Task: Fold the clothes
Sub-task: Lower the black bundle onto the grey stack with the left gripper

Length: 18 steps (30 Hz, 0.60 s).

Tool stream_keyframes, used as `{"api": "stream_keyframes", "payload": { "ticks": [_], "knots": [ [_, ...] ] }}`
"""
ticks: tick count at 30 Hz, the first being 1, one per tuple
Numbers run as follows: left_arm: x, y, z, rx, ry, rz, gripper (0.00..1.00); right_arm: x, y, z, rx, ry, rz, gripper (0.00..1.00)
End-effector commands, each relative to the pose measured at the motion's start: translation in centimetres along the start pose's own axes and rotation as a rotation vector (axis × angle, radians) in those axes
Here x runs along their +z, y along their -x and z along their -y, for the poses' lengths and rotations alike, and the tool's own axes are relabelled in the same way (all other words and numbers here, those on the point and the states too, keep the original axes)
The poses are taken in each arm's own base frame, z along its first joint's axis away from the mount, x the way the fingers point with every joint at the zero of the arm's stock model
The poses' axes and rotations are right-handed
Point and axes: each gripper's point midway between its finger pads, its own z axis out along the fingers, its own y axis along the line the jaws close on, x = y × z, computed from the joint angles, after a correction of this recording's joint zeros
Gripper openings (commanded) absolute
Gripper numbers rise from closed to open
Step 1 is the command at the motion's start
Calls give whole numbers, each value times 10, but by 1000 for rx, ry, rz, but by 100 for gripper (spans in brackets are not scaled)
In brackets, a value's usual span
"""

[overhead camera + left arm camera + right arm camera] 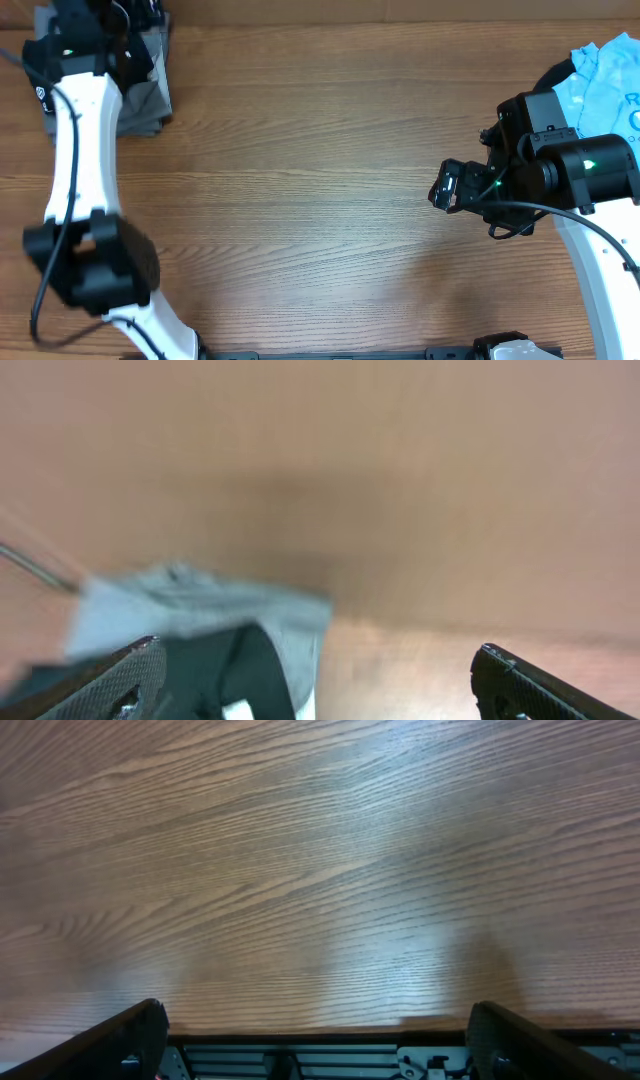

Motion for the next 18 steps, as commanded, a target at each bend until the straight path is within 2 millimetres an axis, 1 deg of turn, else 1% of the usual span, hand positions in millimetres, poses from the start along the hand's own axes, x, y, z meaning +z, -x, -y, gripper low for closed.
{"api": "stream_keyframes", "payload": {
  "ticks": [1, 3, 5, 8, 9, 10, 11, 14, 16, 18],
  "knots": [
    [-3, 0, -34, -19, 125, -4, 98, -7, 6, -2, -23, 8, 35, 100],
    [2, -9, -49, -1, 173, -26, 93, -7, 8, -3, -28, 12, 45, 100],
    [10, -19, -63, 15, 210, -44, 92, -7, 10, -4, -29, 14, 53, 100],
    [30, -43, -90, 0, 254, -80, 87, -7, 11, -4, -30, 13, 56, 100],
    [37, -55, -99, -5, 266, -99, 83, -7, 11, -4, -29, 12, 55, 100],
    [46, -67, -108, -10, 277, -120, 76, -7, 10, -4, -29, 12, 54, 100],
    [54, -80, -117, -11, 288, -139, 73, -7, 10, -3, -29, 11, 53, 100],
    [74, -115, -142, -25, 326, -182, 75, -7, 10, 0, -27, -5, 54, 100],
    [86, -137, -161, -34, 361, -200, 74, -7, 9, 3, -24, -22, 52, 100],
    [95, -157, -176, -41, 391, -216, 60, -7, 9, 5, -24, -34, 53, 100]
  ]
}}
